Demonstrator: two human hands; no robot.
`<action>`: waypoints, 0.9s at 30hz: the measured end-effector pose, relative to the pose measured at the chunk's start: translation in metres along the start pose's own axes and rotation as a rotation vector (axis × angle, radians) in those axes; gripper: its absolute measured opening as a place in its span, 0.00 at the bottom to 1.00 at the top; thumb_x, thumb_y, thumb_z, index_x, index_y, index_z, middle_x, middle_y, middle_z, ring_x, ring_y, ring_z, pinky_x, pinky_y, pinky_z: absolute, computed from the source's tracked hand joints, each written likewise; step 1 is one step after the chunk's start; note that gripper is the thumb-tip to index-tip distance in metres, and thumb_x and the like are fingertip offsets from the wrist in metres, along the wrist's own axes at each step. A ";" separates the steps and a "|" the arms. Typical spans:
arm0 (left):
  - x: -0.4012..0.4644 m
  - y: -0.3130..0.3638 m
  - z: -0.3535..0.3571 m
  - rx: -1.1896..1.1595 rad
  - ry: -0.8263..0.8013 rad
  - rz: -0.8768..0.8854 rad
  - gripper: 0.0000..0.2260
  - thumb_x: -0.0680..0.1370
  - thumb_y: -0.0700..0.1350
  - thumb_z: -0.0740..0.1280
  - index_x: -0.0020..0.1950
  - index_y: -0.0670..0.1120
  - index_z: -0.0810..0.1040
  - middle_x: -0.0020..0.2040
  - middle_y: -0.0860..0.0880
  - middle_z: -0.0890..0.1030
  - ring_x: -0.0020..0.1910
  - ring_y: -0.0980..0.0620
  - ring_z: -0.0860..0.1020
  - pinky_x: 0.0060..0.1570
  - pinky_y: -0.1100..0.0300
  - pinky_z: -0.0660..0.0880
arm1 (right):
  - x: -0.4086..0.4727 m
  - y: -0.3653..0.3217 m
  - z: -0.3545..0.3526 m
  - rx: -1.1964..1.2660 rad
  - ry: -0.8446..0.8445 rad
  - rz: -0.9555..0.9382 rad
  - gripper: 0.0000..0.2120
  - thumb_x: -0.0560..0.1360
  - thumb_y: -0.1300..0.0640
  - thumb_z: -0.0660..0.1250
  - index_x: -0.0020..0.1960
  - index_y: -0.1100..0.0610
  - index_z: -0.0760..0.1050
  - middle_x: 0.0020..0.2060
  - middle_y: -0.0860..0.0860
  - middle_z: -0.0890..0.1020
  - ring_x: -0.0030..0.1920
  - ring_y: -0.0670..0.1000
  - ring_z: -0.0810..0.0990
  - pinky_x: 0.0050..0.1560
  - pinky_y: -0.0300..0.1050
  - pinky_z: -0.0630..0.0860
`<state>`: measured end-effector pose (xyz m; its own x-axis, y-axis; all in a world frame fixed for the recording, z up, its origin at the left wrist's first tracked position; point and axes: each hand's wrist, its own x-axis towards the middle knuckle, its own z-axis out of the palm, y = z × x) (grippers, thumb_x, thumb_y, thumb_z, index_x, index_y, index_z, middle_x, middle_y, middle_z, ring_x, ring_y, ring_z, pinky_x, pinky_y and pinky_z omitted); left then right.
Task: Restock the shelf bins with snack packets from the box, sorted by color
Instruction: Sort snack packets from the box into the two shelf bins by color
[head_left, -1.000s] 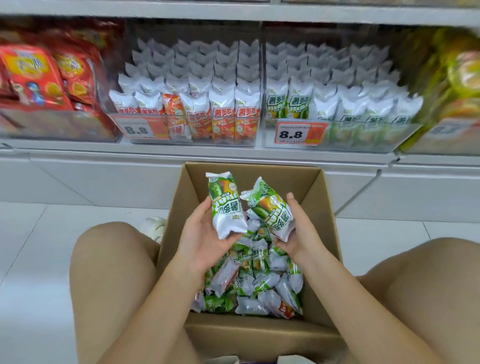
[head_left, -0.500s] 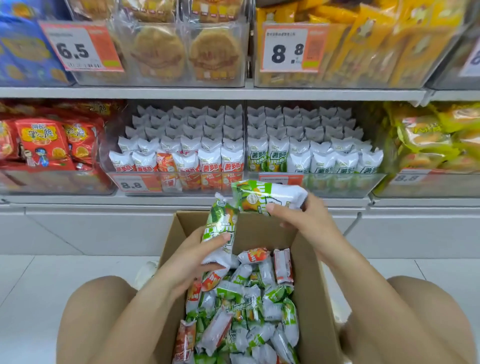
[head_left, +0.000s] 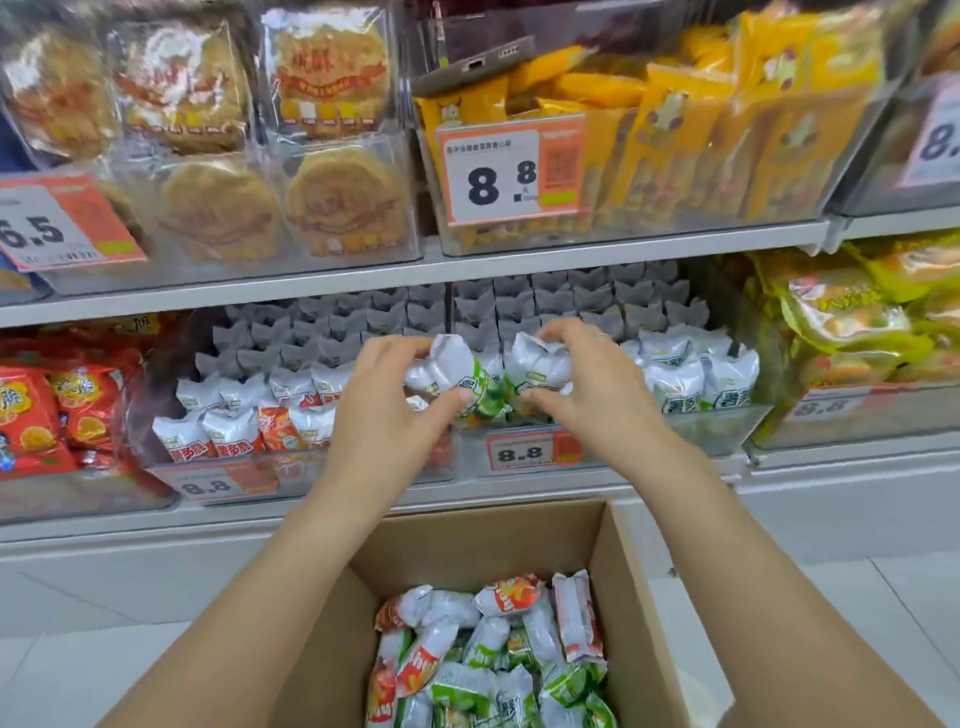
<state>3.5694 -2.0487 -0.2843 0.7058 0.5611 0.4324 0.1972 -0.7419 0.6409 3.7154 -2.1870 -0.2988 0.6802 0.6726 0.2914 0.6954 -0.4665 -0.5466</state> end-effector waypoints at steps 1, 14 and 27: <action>0.003 -0.001 0.007 0.049 0.014 0.047 0.17 0.72 0.46 0.74 0.58 0.46 0.77 0.54 0.52 0.72 0.49 0.60 0.69 0.49 0.65 0.66 | 0.003 0.000 0.001 -0.025 -0.002 -0.014 0.25 0.71 0.51 0.73 0.64 0.52 0.68 0.59 0.51 0.74 0.59 0.53 0.72 0.48 0.43 0.64; 0.022 -0.022 0.066 0.700 -0.163 0.251 0.19 0.66 0.53 0.78 0.49 0.43 0.83 0.47 0.45 0.80 0.52 0.42 0.75 0.54 0.49 0.69 | 0.012 0.012 0.018 -0.361 -0.144 -0.002 0.25 0.75 0.46 0.68 0.70 0.48 0.68 0.65 0.52 0.70 0.67 0.55 0.67 0.73 0.52 0.55; 0.008 -0.049 0.073 0.708 -0.069 0.358 0.12 0.74 0.41 0.68 0.57 0.44 0.82 0.54 0.48 0.83 0.65 0.39 0.74 0.70 0.39 0.51 | -0.005 0.000 0.050 -0.594 -0.091 -0.170 0.09 0.67 0.56 0.74 0.46 0.57 0.83 0.48 0.56 0.84 0.54 0.57 0.81 0.66 0.61 0.67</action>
<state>3.6154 -2.0349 -0.3585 0.8440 0.2377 0.4808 0.3196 -0.9428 -0.0949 3.6998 -2.1616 -0.3398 0.5446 0.7994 0.2537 0.8200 -0.5710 0.0390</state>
